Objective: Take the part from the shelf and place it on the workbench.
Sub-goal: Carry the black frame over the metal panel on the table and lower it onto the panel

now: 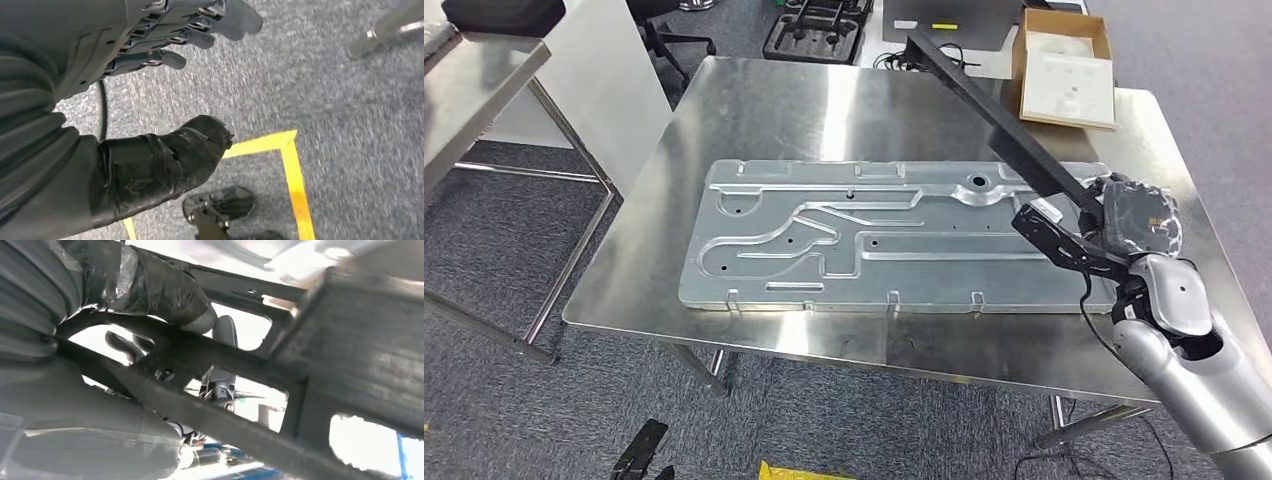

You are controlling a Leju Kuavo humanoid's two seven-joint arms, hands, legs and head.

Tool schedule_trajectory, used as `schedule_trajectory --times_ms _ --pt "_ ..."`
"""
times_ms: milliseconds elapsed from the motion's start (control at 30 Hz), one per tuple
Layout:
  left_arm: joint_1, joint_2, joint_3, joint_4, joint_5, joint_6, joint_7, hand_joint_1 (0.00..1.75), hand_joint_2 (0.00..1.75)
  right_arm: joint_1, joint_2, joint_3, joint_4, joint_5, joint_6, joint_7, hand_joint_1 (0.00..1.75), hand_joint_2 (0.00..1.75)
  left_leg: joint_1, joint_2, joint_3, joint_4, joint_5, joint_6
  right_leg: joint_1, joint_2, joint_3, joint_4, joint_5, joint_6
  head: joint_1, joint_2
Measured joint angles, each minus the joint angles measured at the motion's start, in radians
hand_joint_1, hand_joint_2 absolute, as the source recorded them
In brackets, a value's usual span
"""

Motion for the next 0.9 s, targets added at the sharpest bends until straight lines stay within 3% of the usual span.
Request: schedule_trajectory --times_ms 67,100,167,200,233,267,300,367,400,467,567,633,700,733,767,833,900 --pt "-0.003 -0.002 0.0 -0.001 0.0 0.002 0.0 0.0 1.75 0.005 -0.016 -0.001 0.02 0.01 0.01 0.004 1.75 1.75 -0.001 0.002 -0.013 0.029 -0.022 -0.01 -0.005 0.001 0.006 -0.007 -0.003 -0.006 -0.001 0.0" --pt "-0.005 -0.002 0.0 -0.002 0.0 0.005 0.0 0.0 1.75 0.006 -0.022 -0.001 0.028 0.014 0.013 0.005 1.75 1.75 -0.001 0.003 -0.035 0.071 -0.043 -0.014 -0.008 0.001 0.009 -0.01 -0.005 -0.01 -0.002 0.0" --pt "-0.007 -0.003 0.0 -0.002 0.002 0.011 -0.001 0.0 1.75 0.008 -0.028 -0.001 0.045 0.026 0.021 0.005 1.75 1.75 0.002 0.004 -0.107 0.201 -0.089 -0.019 -0.008 0.001 0.014 -0.011 -0.011 -0.016 -0.004 0.0" --pt "-0.008 -0.004 0.0 -0.002 0.003 0.017 -0.002 0.0 1.75 0.011 -0.03 -0.001 0.054 0.033 0.028 0.007 1.75 1.75 0.003 0.004 -0.143 0.255 -0.099 -0.02 -0.008 0.001 0.017 -0.01 -0.015 -0.017 -0.004 0.0" --pt "-0.007 -0.004 0.0 -0.002 0.004 0.023 -0.006 0.0 1.75 0.016 -0.033 -0.001 0.064 0.041 0.037 0.009 1.75 1.75 0.004 0.004 -0.166 0.28 -0.089 -0.022 -0.008 0.002 0.022 -0.01 -0.019 -0.018 -0.004 0.0" --pt "-0.007 -0.005 0.0 -0.002 0.006 0.031 -0.011 0.0 1.75 0.022 -0.038 -0.001 0.074 0.05 0.046 0.012 1.75 1.75 0.005 0.004 -0.171 0.265 -0.059 -0.024 -0.008 0.002 0.029 -0.009 -0.024 -0.017 -0.004 0.0" --pt "-0.008 -0.005 0.0 -0.002 0.008 0.038 -0.017 0.0 1.75 0.026 -0.045 -0.001 0.082 0.059 0.055 0.014 1.75 1.75 0.006 0.004 -0.157 0.214 -0.013 -0.024 -0.008 0.002 0.037 -0.008 -0.03 -0.016 -0.004 0.0" --pt "-0.009 -0.004 0.0 -0.002 0.013 0.044 -0.032 0.0 1.75 0.033 -0.06 -0.002 0.097 0.075 0.07 0.019 1.75 1.75 0.006 0.004 -0.107 0.086 0.064 -0.019 -0.008 0.002 0.051 -0.008 -0.04 -0.011 -0.004 0.0" --pt "-0.01 -0.004 0.0 -0.002 0.016 0.041 -0.04 0.0 1.75 0.036 -0.068 -0.003 0.103 0.081 0.077 0.021 1.75 1.75 0.004 0.003 -0.087 0.04 0.077 -0.015 -0.007 0.002 0.054 -0.008 -0.043 -0.007 -0.004 0.0" --pt "-0.013 -0.003 0.0 -0.002 0.026 0.028 -0.058 0.0 1.75 0.05 -0.083 -0.008 0.118 0.088 0.085 0.023 1.75 1.75 -0.001 0.002 -0.07 0.01 0.071 -0.007 -0.007 0.002 0.054 -0.012 -0.043 0.001 -0.003 0.0" --pt "-0.012 -0.004 0.0 -0.003 0.037 0.004 -0.081 0.0 1.75 0.08 -0.105 -0.018 0.14 0.089 0.09 0.023 1.75 1.75 0.005 0.002 -0.054 -0.015 0.071 0.006 -0.006 0.0 0.052 -0.001 -0.056 0.016 -0.001 0.0" --pt "-0.013 -0.004 0.0 -0.003 0.04 -0.005 -0.089 0.0 1.75 0.09 -0.115 -0.025 0.158 0.09 0.09 0.022 1.75 1.75 0.008 0.004 -0.044 -0.024 0.073 0.015 -0.008 -0.001 0.011 0.083 -0.099 0.022 0.002 0.0" --pt "-0.014 -0.003 0.0 -0.004 0.042 -0.016 -0.096 0.0 1.75 0.1 -0.117 -0.029 0.174 0.091 0.091 0.022 0.87 0.87 0.007 0.005 -0.043 -0.022 0.068 0.021 -0.011 -0.001 -0.059 0.207 -0.143 0.027 0.004 0.0" --pt "-0.014 -0.004 0.0 -0.004 0.042 -0.023 -0.1 0.0 1.75 0.106 -0.118 -0.029 0.179 0.091 0.092 0.022 0.44 0.44 0.007 0.006 -0.043 -0.019 0.065 0.021 -0.013 -0.001 -0.083 0.245 -0.146 0.029 0.004 0.0" --pt "-0.013 -0.004 0.0 -0.004 0.042 -0.03 -0.104 0.0 1.75 0.111 -0.118 -0.029 0.183 0.091 0.094 0.021 0.0 0.0 0.007 0.006 -0.042 -0.014 0.061 0.02 -0.015 -0.002 -0.091 0.247 -0.13 0.031 0.004 0.0" --pt "-0.013 -0.004 0.0 -0.005 0.042 -0.043 -0.11 0.0 1.75 0.115 -0.119 -0.031 0.19 0.095 0.098 0.02 0.0 0.0 0.009 0.005 -0.041 0.0 0.05 0.015 -0.024 -0.003 -0.054 0.154 -0.064 0.036 0.004 0.0" --pt "-0.014 -0.002 0.0 -0.005 0.041 -0.05 -0.114 0.0 0.87 0.114 -0.119 -0.035 0.199 0.1 0.102 0.016 0.0 0.0 0.006 0.003 -0.046 0.018 0.036 0.004 -0.027 -0.003 -0.006 0.056 -0.03 0.038 0.005 0.0"
